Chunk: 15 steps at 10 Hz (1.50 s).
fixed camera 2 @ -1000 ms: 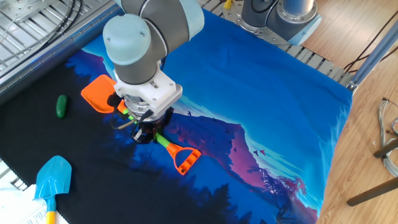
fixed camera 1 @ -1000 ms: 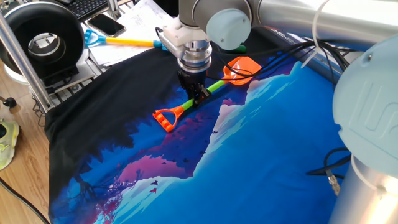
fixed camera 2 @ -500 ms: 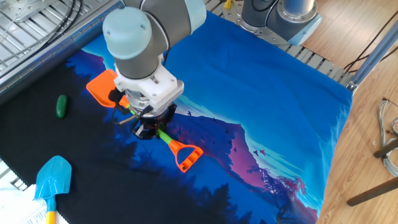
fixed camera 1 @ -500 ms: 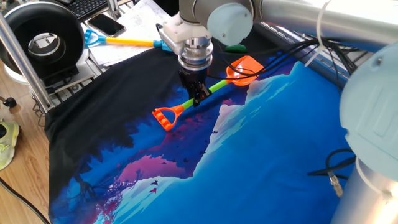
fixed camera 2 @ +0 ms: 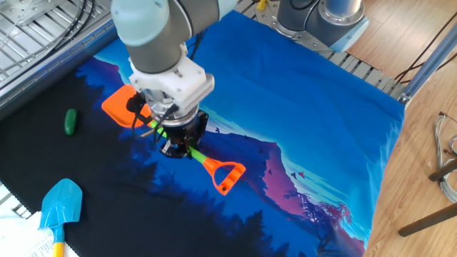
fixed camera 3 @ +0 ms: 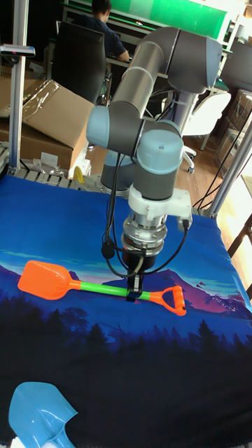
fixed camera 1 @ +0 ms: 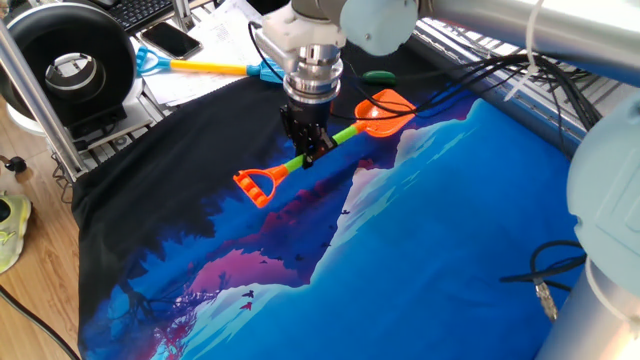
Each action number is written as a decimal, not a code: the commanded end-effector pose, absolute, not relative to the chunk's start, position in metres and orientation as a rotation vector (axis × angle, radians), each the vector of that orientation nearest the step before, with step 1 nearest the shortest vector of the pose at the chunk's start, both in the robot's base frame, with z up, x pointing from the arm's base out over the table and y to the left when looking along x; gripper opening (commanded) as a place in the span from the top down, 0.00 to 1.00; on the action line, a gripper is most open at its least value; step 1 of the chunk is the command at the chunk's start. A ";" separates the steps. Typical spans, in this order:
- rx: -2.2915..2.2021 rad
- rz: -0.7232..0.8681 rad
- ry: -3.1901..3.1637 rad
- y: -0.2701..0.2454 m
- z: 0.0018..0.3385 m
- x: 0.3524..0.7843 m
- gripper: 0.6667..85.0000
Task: Use a shovel to scoop up an object
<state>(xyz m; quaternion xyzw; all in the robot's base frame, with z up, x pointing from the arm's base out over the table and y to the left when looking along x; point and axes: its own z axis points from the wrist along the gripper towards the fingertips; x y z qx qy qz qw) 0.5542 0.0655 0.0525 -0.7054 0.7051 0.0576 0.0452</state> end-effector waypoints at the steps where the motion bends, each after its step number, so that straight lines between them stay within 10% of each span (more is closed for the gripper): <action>1: -2.201 0.212 1.972 0.079 0.067 0.563 0.93; 15: -2.158 0.329 1.782 0.067 0.071 0.567 0.98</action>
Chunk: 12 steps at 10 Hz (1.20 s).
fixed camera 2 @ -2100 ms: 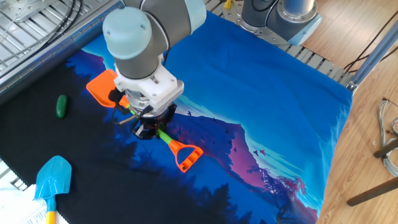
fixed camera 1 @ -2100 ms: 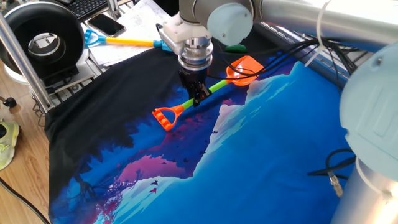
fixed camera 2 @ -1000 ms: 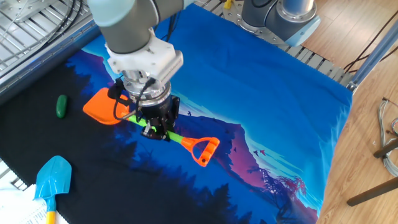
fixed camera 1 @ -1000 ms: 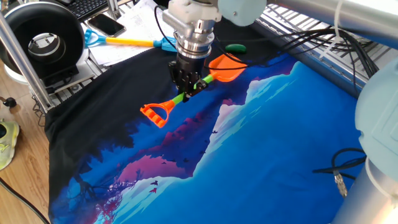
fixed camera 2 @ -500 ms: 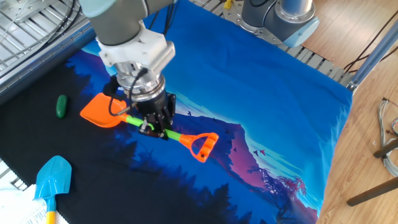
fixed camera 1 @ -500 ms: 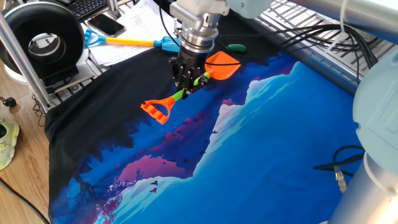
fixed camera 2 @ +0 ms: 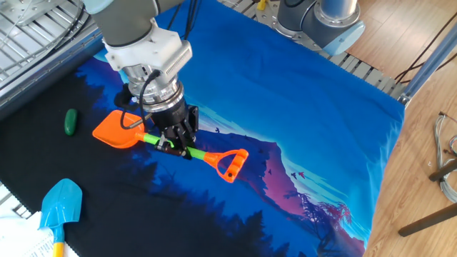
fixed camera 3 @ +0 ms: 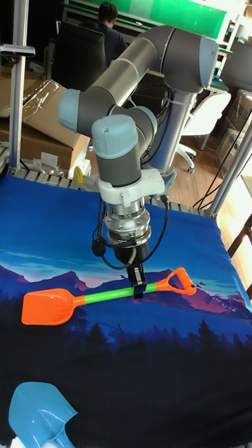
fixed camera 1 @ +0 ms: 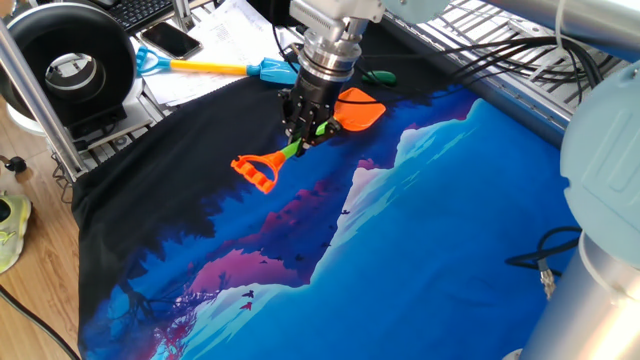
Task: Use a shovel to scoop up an object
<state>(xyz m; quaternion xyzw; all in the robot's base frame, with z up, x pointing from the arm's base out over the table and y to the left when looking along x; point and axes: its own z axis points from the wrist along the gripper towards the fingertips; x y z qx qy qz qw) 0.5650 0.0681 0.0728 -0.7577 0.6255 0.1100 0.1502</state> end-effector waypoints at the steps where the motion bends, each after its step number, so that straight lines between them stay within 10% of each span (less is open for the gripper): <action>1: -2.173 0.311 1.787 0.059 0.067 0.566 0.98; 12: -1.967 0.271 1.965 0.053 0.064 0.583 0.98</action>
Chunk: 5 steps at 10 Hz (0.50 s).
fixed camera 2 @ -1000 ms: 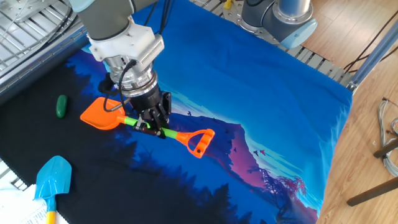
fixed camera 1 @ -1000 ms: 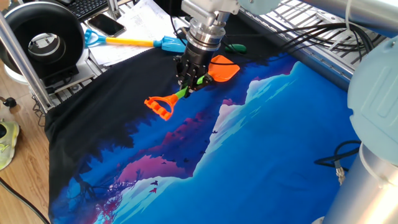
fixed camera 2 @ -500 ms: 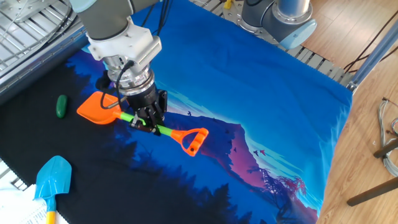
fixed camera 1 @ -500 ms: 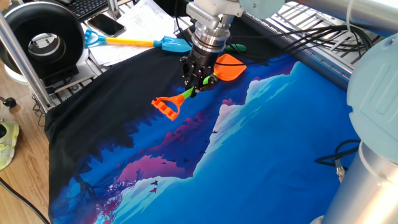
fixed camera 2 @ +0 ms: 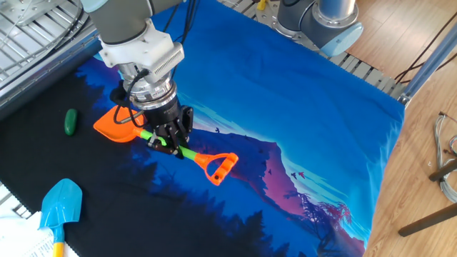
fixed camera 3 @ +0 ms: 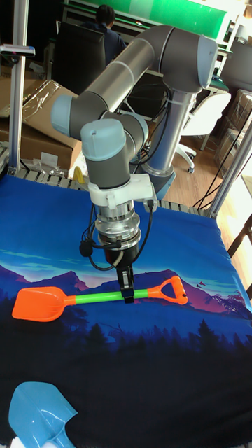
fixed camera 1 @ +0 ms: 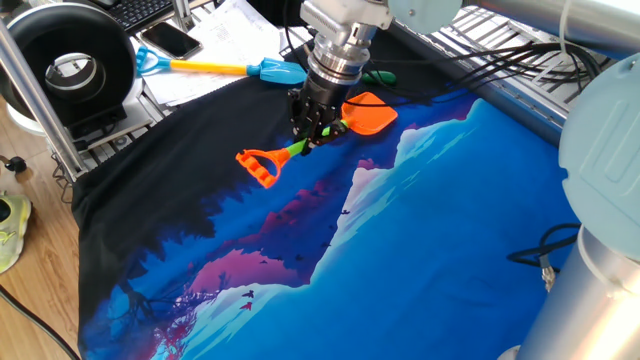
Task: Use a shovel to scoop up an object
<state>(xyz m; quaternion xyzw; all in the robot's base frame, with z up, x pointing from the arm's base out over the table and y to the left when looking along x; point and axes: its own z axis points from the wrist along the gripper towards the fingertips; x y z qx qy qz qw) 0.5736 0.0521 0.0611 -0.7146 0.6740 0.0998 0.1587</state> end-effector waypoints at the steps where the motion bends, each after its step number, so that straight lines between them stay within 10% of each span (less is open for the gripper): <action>1: -1.964 0.271 1.951 0.056 0.065 0.585 0.98; 5: -2.014 0.313 1.837 0.064 0.071 0.583 0.98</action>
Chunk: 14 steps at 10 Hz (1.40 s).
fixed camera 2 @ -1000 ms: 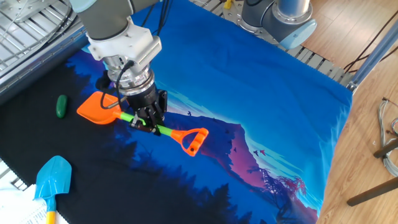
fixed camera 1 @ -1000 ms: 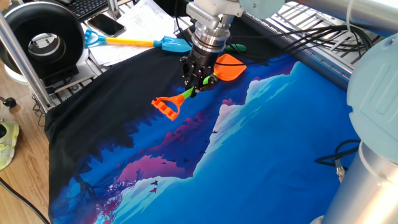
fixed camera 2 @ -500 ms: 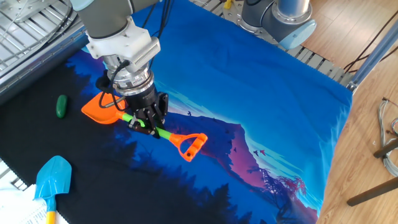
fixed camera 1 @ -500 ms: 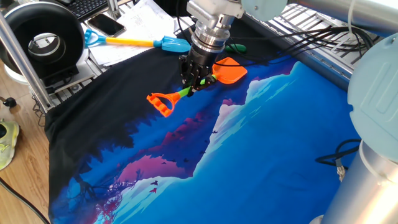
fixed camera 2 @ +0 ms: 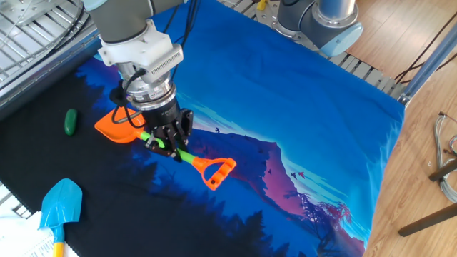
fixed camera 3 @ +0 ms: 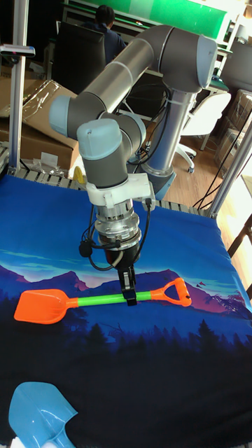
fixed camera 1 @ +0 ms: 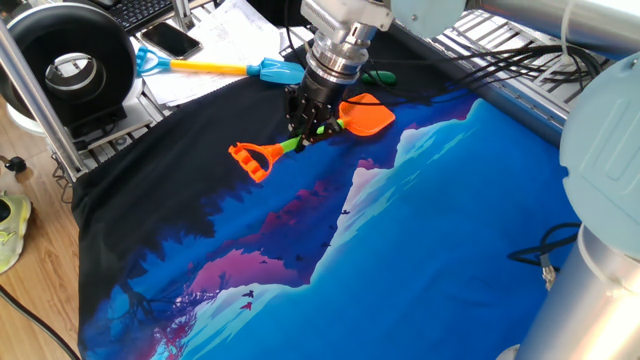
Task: Use a shovel to scoop up an object
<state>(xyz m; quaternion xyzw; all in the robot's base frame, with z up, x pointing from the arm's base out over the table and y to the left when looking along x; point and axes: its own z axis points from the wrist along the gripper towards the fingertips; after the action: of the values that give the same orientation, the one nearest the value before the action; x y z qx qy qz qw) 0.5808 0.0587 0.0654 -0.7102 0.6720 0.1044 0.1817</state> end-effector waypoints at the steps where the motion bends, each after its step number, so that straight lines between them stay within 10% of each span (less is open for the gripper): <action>1: -2.045 0.328 1.786 0.067 0.073 0.580 0.98; 14: -2.272 0.435 1.701 0.008 0.066 0.562 0.99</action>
<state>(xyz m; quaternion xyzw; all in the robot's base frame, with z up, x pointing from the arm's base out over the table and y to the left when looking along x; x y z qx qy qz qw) 0.5668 0.0147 0.0630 -0.7794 0.5950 0.1357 0.1417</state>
